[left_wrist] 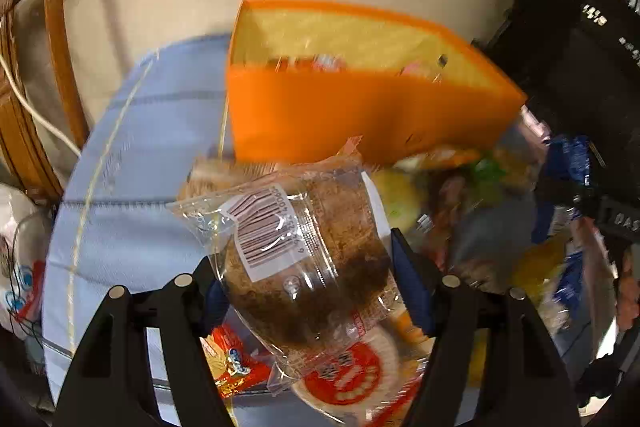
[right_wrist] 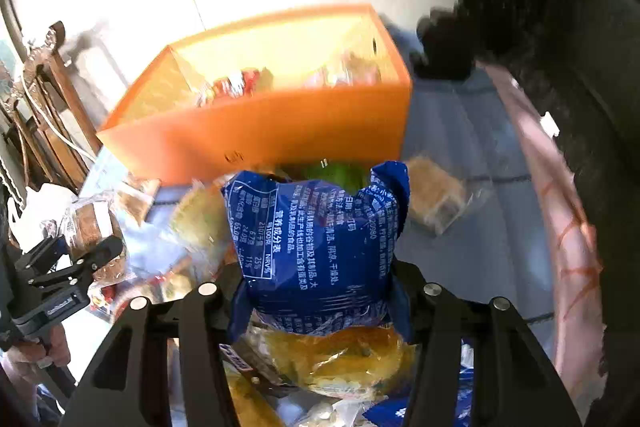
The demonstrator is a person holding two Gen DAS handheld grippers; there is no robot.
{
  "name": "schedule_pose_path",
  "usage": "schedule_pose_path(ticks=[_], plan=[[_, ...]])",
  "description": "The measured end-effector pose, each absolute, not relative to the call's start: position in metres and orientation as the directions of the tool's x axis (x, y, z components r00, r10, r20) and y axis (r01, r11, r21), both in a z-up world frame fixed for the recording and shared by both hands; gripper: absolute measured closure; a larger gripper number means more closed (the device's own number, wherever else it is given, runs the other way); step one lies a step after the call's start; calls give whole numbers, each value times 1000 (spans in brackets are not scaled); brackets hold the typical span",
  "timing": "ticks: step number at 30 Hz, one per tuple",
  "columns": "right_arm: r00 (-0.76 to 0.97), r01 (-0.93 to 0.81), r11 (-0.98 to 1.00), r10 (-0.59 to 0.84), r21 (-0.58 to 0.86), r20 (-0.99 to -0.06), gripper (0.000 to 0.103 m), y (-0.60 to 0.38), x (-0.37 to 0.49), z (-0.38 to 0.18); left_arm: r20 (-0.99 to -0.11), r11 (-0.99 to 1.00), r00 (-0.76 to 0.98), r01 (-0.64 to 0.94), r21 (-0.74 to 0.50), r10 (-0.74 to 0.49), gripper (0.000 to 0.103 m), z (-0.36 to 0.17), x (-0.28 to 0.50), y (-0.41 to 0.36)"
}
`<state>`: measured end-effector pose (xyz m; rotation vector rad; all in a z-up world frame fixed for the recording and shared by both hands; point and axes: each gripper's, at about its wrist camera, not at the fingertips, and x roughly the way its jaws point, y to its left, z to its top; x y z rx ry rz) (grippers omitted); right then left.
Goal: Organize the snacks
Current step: 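Grasp the clear bread bag with the left tool while the right tool grasps the blue bag, then drop the bread bag into the orange box while the right tool drops the blue bag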
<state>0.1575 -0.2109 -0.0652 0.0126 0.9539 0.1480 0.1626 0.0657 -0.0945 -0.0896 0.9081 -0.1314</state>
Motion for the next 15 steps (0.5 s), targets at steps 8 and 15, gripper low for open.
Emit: schedule_pose_path(ticks=[8, 15], plan=[[667, -153, 987, 132, 39, -734, 48, -203, 184, -15, -693, 982, 696, 151, -111, -186, 35, -20, 186, 49], [686, -180, 984, 140, 20, -714, 48, -192, 256, 3, -678, 989, 725, 143, -27, -123, 35, -1, 243, 37]])
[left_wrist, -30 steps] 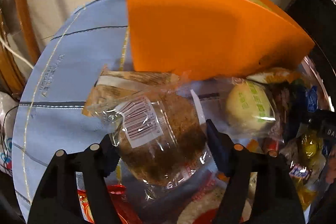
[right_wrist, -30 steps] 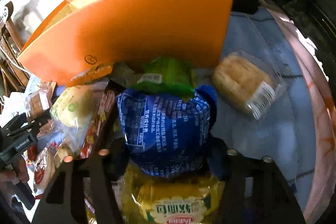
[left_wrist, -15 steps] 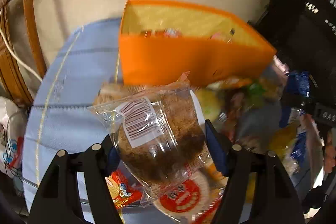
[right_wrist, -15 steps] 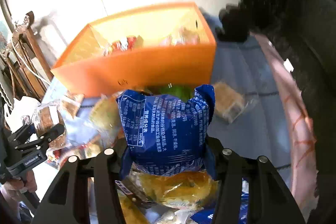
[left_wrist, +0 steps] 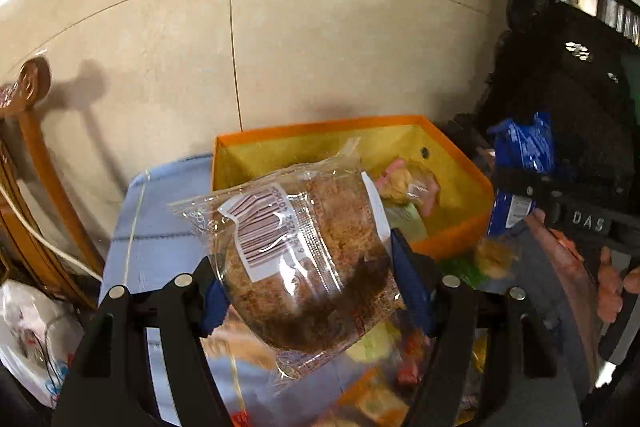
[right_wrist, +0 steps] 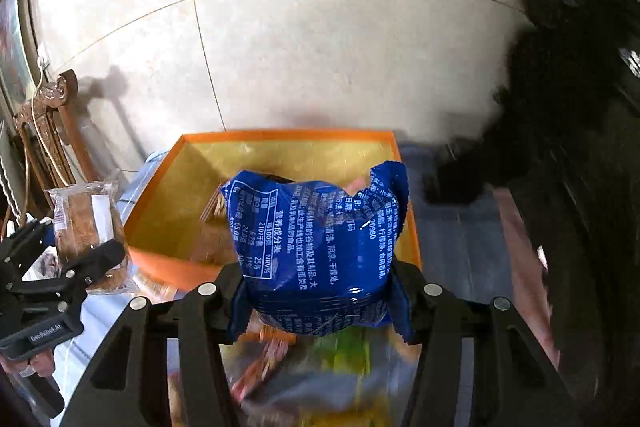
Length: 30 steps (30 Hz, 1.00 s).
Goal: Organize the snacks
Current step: 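Drop the bread bag into the orange box while the right tool drops the blue bag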
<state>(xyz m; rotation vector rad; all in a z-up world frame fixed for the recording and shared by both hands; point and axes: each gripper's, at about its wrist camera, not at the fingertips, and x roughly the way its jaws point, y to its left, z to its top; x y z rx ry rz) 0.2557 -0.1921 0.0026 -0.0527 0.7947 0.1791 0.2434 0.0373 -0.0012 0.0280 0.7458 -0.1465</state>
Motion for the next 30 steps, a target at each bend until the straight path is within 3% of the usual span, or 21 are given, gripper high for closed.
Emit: schedule_pose_path(ticks=[8, 13, 14, 15, 17, 26, 30], plan=[[686, -113, 991, 127, 68, -716, 48, -193, 303, -5, -672, 995, 740, 64, 78, 5, 35, -4, 300, 23], [653, -105, 991, 134, 87, -746, 45, -188, 309, -26, -680, 999, 733, 34, 25, -8, 35, -7, 314, 18], [640, -111, 991, 133, 79, -757, 34, -187, 312, -32, -681, 999, 732, 19, 31, 7, 35, -8, 318, 17], [628, -117, 991, 128, 69, -767, 16, -187, 314, -36, -686, 1000, 727, 3, 31, 19, 32, -9, 322, 17], [616, -98, 994, 95, 44, -782, 4, -190, 318, -44, -685, 999, 727, -49, 10, 43, 8, -11, 329, 22], [642, -48, 994, 107, 100, -760, 4, -212, 311, -23, -663, 998, 747, -69, 7, 56, 8, 5, 320, 30], [660, -98, 994, 103, 51, -744, 4, -220, 286, -7, -676, 1000, 737, -23, -2, 16, 8, 8, 301, 30]])
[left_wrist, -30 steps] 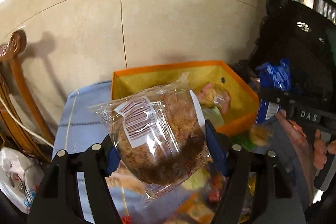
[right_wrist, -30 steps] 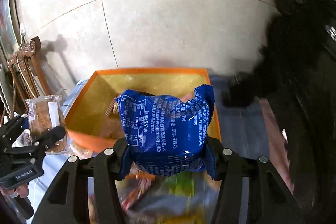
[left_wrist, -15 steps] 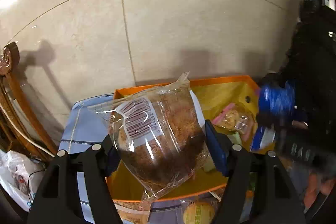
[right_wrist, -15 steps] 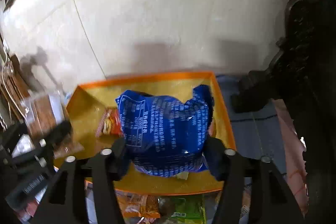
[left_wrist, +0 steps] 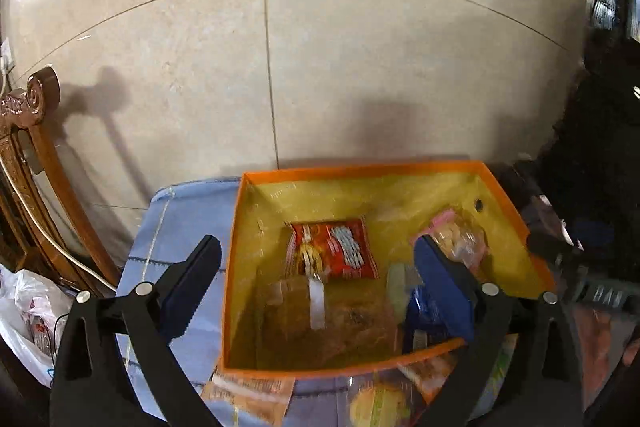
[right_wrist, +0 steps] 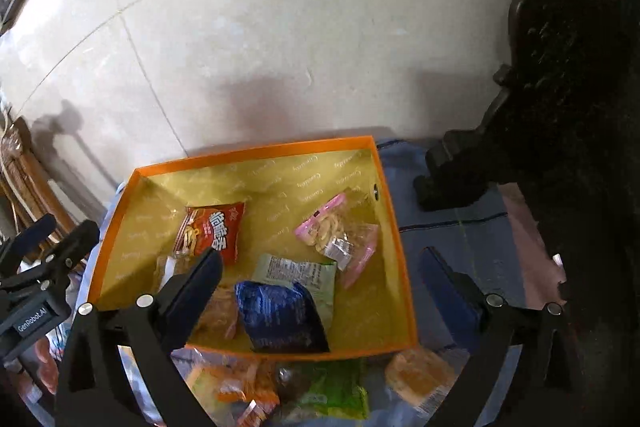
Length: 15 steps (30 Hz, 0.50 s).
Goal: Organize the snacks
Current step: 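Drop the bread bag into the orange box while the right tool drops the blue bag, then grasp the brown pastry pack with the left tool while the right tool grasps a bread roll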
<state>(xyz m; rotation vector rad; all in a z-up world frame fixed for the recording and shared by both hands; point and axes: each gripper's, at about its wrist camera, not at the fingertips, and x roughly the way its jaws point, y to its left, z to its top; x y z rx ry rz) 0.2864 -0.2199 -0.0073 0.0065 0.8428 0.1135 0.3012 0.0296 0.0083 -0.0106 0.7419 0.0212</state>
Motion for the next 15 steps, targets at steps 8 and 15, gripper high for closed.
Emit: schedule_pose_path(ticks=[8, 15], plan=[[573, -313, 941, 81, -126, -816, 4, -271, 226, -61, -732, 977, 680, 128, 169, 37, 8, -48, 212, 73], [466, -373, 926, 128, -63, -875, 4, -283, 249, -130, -791, 964, 607, 249, 92, -81, 8, -106, 216, 92]])
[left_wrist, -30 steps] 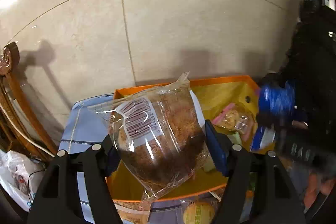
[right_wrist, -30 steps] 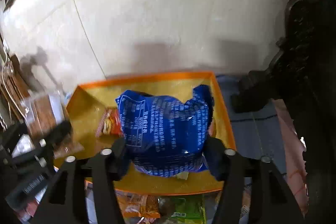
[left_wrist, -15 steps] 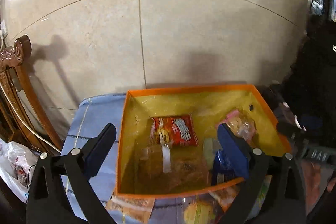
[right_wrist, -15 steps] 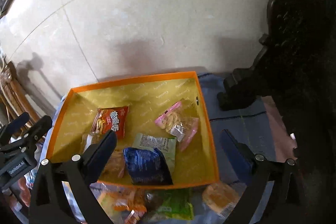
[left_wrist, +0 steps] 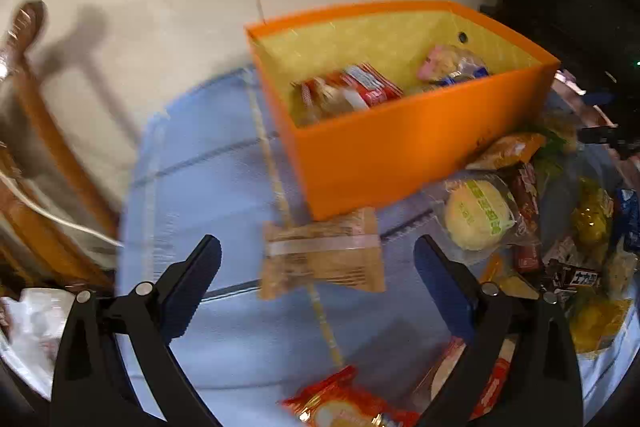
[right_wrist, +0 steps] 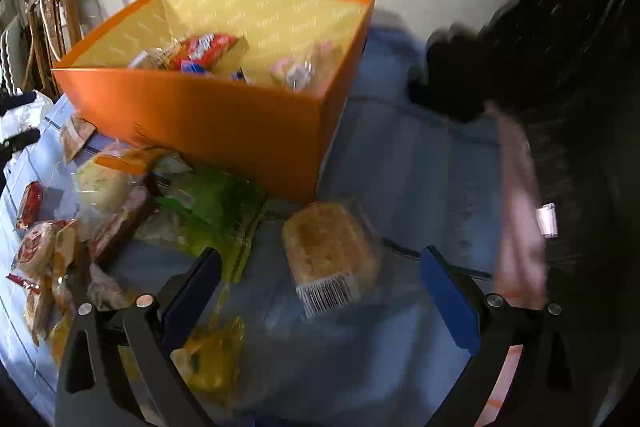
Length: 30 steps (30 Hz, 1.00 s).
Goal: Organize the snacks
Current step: 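Grasp the brown pastry pack with the left tool while the right tool grasps a bread roll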
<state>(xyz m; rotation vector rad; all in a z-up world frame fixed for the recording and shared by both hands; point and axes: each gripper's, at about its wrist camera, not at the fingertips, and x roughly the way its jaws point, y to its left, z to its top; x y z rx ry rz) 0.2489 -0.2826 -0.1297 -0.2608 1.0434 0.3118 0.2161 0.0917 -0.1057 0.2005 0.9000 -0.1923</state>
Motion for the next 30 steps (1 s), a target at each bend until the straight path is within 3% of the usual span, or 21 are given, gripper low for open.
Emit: schedule_pose_path(ticks=[6, 9, 10, 13, 14, 15, 16, 17, 21, 23, 30], plan=[[391, -440, 898, 157, -34, -907, 4, -271, 275, -165, -847, 927, 515, 368, 80, -131, 8, -149, 242, 88], [393, -461, 885, 145, -58, -908, 4, -266, 281, -175, -864, 917, 497, 375, 136, -75, 8, -169, 247, 86], [393, -452, 891, 160, -39, -906, 4, -267, 284, -176, -865, 920, 497, 367, 140, -66, 4, -174, 250, 86], [366, -407, 913, 203, 40, -908, 4, -276, 289, -181, -863, 957, 490, 289, 27, -123, 4, -179, 260, 100], [365, -397, 917, 203, 45, -908, 5, -277, 288, -181, -858, 961, 495, 276, 3, -139, 4, -180, 260, 104], [363, -392, 918, 205, 51, -909, 19, -277, 286, -180, -860, 959, 493, 284, 18, -130, 4, -181, 259, 103], [374, -391, 920, 194, 35, -907, 46, -275, 280, -176, -861, 952, 490, 304, 22, -136, 10, -180, 258, 100], [375, -386, 922, 180, 23, -909, 49, -274, 277, -174, -861, 947, 485, 322, 17, -150, 15, -178, 257, 98], [369, -318, 948, 152, 30, -917, 51, -277, 261, -174, -868, 951, 476, 309, 11, -145, 22, -176, 254, 96], [382, -295, 955, 148, 32, -912, 51, -279, 254, -170, -872, 961, 470, 278, 4, -133, 39, -173, 251, 98], [405, -249, 967, 156, 56, -901, 51, -295, 239, -153, -878, 965, 466, 261, 19, -109, 44, -161, 228, 92]])
